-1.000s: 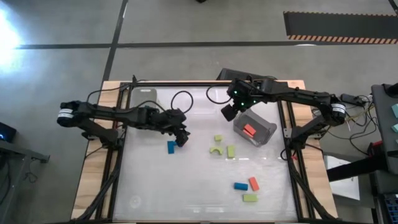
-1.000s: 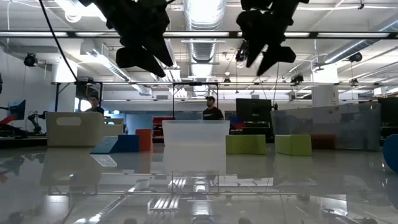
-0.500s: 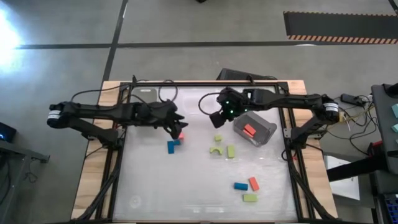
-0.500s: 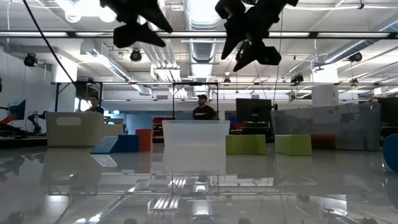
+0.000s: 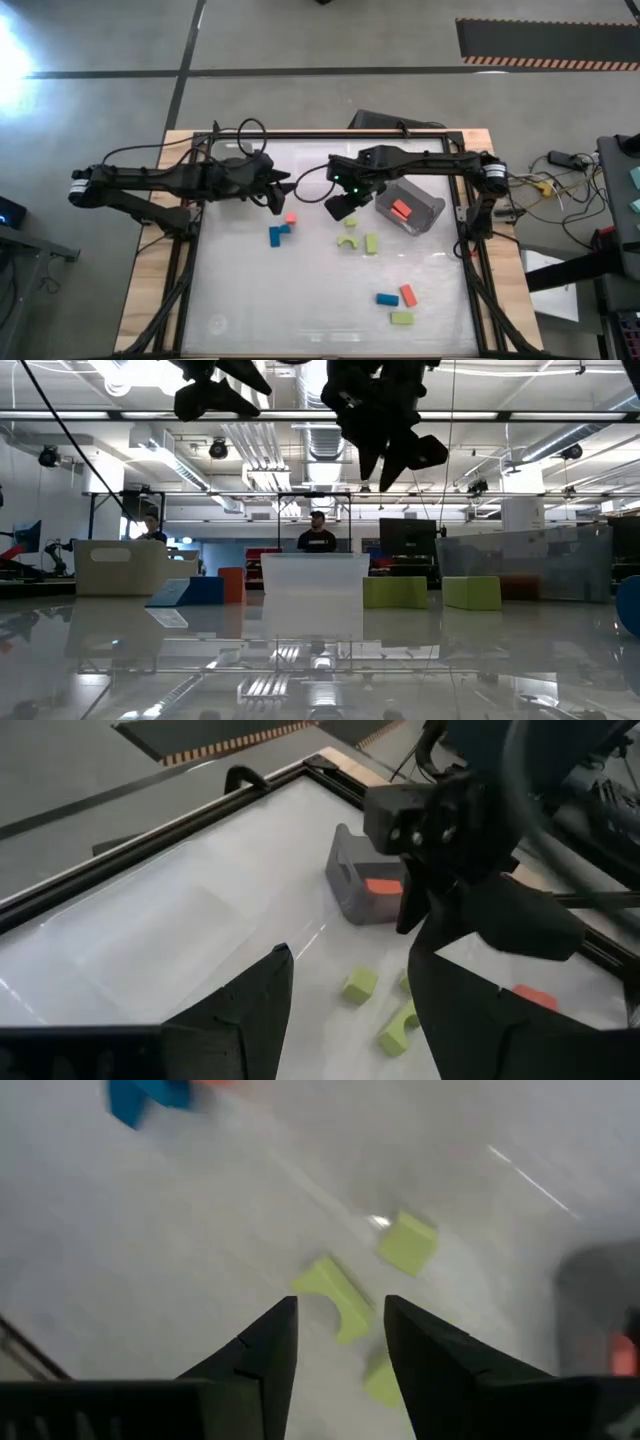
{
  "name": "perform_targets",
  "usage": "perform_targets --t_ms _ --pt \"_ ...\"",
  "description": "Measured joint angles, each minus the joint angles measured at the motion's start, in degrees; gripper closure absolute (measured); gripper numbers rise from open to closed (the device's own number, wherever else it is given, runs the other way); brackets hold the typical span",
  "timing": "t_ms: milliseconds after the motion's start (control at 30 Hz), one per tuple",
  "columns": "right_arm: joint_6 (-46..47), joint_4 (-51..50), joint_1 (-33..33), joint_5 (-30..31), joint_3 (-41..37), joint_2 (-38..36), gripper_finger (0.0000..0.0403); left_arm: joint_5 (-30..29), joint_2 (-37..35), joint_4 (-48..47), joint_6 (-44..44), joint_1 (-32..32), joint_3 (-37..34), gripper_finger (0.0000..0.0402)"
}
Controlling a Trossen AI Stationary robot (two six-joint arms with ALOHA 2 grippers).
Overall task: Sort & place blocks by color
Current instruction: Put the green block into the transparent bin
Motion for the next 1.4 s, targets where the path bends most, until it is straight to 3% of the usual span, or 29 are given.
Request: perform_targets --t_ms 233,633,1033,1400 --pt "0.3 -4.53 0.37 0.03 4.37 3.91 0.0228 -0.2 -0.01 0.7 0.09 0.02 -0.08 0.0218" --pt "3.78 -4.73 0.37 0.01 4.64 5.47 0.0174 -1.27 0.51 4.31 2.75 0.76 -0.25 0.0218" --pt "9.08 -6.02 0.24 -0.39 4.62 7.12 0.0167 -0.8 0.62 3.69 2.6 0.74 -0.34 0.0218" --pt "12.52 -4.51 1.11 3.3 3.97 7.36 0.0168 -0.76 0.64 3.71 5.83 0.74 -0.43 0.0218"
